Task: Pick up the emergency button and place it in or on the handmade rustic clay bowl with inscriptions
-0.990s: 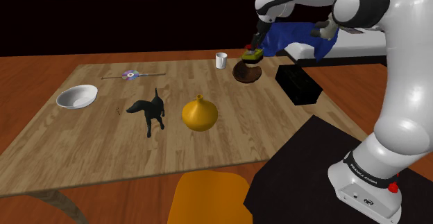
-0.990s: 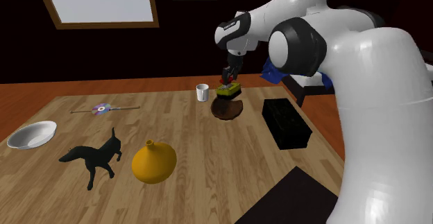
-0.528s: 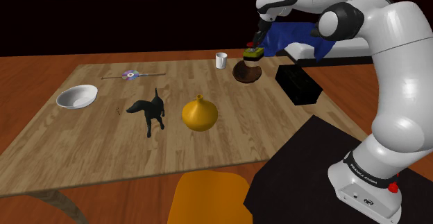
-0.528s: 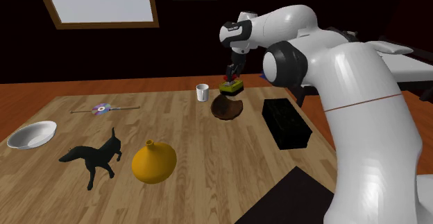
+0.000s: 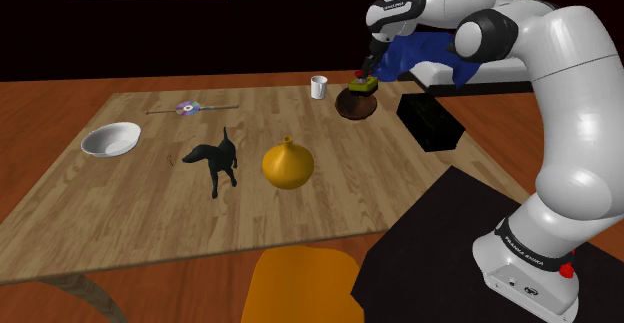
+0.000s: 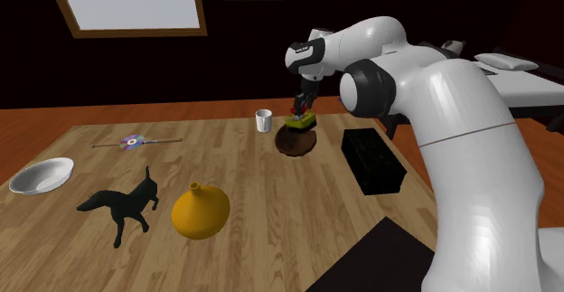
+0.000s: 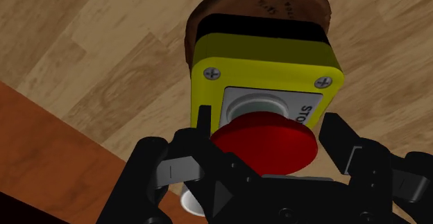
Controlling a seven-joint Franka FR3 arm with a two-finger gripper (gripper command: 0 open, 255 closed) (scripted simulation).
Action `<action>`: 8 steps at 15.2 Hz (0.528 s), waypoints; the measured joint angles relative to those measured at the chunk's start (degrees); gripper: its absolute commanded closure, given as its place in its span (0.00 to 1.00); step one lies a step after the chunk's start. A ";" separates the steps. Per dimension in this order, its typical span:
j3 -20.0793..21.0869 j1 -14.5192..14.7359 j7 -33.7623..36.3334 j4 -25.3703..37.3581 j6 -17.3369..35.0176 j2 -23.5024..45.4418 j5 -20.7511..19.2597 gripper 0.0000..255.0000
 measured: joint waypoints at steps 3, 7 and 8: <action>0.12 -0.03 -0.34 -1.02 1.70 0.71 0.19 1.00; 0.30 0.01 -0.55 -1.42 3.59 2.19 0.40 1.00; 0.34 0.08 -0.61 -1.82 4.20 2.37 0.46 1.00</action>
